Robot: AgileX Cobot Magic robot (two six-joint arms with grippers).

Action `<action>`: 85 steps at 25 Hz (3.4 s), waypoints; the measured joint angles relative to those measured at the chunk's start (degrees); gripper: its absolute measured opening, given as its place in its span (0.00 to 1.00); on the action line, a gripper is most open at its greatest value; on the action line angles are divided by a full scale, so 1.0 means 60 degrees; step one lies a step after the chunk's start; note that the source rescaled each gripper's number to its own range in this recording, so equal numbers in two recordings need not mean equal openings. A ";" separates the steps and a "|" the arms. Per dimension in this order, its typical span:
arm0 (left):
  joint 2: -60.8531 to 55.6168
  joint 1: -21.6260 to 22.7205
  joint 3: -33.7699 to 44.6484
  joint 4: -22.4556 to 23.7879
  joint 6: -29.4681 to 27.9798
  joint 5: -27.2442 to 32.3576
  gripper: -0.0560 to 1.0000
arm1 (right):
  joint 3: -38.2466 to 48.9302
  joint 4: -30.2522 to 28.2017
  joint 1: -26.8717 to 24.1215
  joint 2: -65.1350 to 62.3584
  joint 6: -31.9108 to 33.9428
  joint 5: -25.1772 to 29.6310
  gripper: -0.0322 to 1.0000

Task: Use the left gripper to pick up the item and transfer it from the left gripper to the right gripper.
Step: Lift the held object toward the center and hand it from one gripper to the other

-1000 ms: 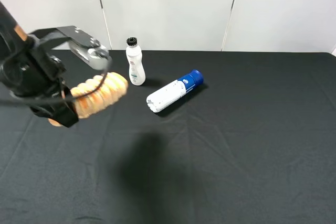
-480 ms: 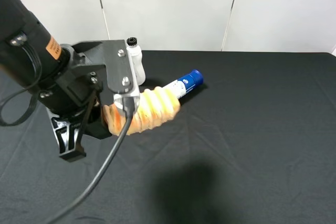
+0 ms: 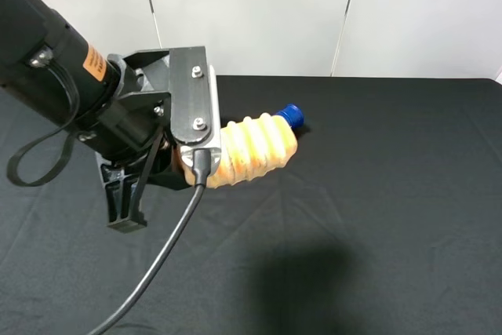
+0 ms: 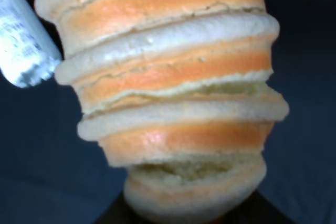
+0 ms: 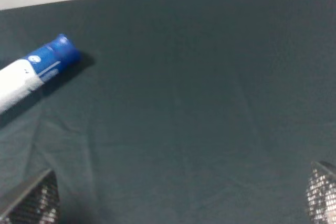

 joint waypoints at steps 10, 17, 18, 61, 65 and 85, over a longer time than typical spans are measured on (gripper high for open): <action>0.0017 0.0000 0.0000 -0.0017 0.0039 -0.1059 0.06 | -0.0416 0.2980 0.0302 0.3410 -0.0355 -0.0401 1.00; 0.0017 0.0000 0.0000 -0.0017 0.0068 -0.1550 0.06 | -0.0435 0.5918 0.0880 0.6056 -0.3242 -0.0934 1.00; 0.0017 0.0000 0.0000 -0.0017 0.0068 -0.1577 0.05 | -0.0435 0.6305 0.0891 0.6439 -0.3727 -0.0943 1.00; 0.0017 0.0000 0.0000 -0.1930 0.3825 -0.2026 0.05 | -0.2043 1.1764 0.0891 1.2570 -1.1235 0.1185 0.80; 0.0017 0.0000 0.0000 -0.1930 0.3829 -0.2026 0.05 | -0.2043 1.1808 0.0891 1.2570 -1.1400 0.1238 0.17; 0.0017 0.0000 0.0000 -0.1856 0.2658 -0.2933 0.81 | -0.2043 1.1800 0.0891 1.2570 -1.1434 0.1240 0.05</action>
